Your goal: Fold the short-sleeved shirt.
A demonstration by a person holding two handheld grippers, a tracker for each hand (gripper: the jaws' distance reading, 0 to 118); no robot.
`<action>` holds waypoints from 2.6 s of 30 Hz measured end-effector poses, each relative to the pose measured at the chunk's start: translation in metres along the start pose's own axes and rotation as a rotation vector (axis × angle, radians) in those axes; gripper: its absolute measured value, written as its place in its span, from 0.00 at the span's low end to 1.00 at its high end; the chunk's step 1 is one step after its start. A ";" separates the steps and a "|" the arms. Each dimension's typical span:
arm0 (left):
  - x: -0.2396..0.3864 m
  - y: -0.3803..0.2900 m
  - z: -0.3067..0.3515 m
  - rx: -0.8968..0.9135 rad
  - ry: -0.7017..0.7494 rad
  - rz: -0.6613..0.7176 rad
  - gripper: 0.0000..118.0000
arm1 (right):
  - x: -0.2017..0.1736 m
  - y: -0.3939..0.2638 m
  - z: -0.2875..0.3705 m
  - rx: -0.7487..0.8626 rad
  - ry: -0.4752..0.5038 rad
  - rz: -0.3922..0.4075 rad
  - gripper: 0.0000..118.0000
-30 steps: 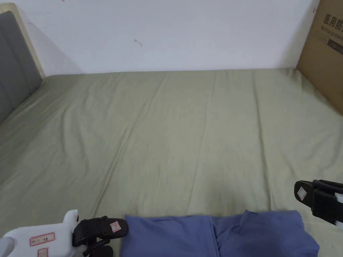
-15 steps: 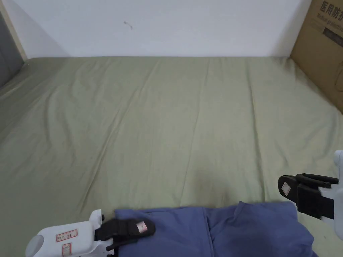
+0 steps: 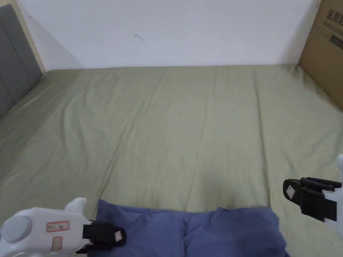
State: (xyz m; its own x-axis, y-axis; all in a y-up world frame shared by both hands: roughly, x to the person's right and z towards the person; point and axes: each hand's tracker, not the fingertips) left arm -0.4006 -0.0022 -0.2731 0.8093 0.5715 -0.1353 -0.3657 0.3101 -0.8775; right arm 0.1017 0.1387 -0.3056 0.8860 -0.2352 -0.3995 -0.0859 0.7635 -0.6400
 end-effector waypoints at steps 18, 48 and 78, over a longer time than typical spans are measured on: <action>0.168 0.000 -0.064 -0.051 0.087 -0.117 0.30 | 0.022 -0.013 0.030 0.042 0.025 -0.062 0.00; 0.184 -0.032 -0.176 -0.214 -0.144 -0.106 0.00 | 0.034 -0.018 0.025 0.098 -0.028 -0.071 0.00; 0.238 -0.029 0.081 1.198 0.386 -0.479 0.00 | -0.048 0.054 0.011 0.728 -0.339 0.164 0.00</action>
State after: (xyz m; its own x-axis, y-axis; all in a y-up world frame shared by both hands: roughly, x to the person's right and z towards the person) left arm -0.2347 0.1862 -0.2427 0.9739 0.0337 -0.2246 -0.0259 0.9990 0.0376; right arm 0.0594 0.1973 -0.3137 0.9876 0.0187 -0.1561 -0.0121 0.9990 0.0427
